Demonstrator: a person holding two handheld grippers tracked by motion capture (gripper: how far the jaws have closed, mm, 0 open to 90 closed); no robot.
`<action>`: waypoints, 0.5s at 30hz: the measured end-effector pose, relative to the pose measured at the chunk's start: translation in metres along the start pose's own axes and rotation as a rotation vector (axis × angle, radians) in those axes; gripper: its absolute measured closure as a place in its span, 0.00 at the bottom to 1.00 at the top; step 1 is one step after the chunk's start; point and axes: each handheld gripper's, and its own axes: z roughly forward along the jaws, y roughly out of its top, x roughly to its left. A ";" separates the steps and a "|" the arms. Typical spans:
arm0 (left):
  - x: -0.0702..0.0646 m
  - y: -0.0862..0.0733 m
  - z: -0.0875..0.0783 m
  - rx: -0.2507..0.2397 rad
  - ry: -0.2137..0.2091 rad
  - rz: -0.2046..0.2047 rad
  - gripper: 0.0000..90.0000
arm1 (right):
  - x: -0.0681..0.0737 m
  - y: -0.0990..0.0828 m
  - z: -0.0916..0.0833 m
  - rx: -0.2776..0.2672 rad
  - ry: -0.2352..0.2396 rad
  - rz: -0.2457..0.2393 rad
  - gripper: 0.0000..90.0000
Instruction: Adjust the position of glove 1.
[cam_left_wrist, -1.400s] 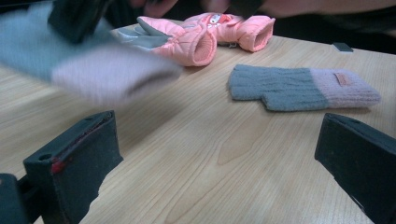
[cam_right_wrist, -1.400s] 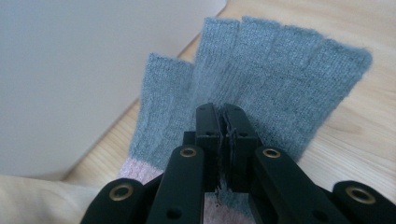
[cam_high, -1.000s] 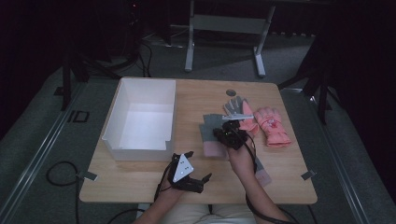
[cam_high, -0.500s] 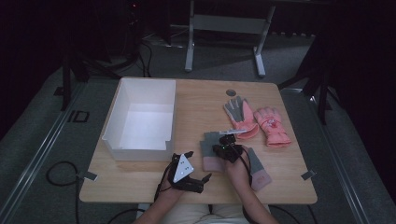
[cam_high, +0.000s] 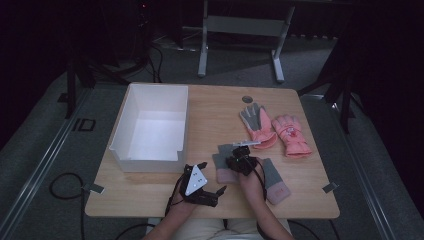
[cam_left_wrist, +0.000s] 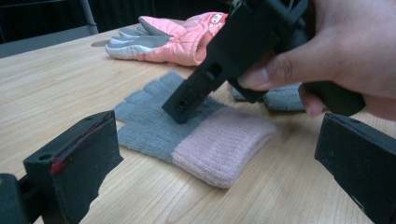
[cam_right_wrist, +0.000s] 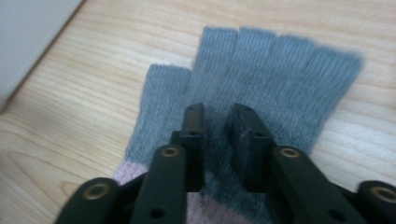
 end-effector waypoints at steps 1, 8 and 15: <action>0.000 0.000 0.000 0.000 -0.001 0.000 0.00 | -0.001 0.001 -0.002 -0.011 0.008 0.005 0.79; 0.000 0.000 0.000 0.002 -0.002 0.000 0.00 | -0.011 0.012 -0.023 -0.049 0.052 -0.096 0.72; 0.000 0.000 0.000 -0.001 -0.001 -0.003 0.00 | -0.041 0.018 -0.054 -0.067 0.108 -0.257 0.70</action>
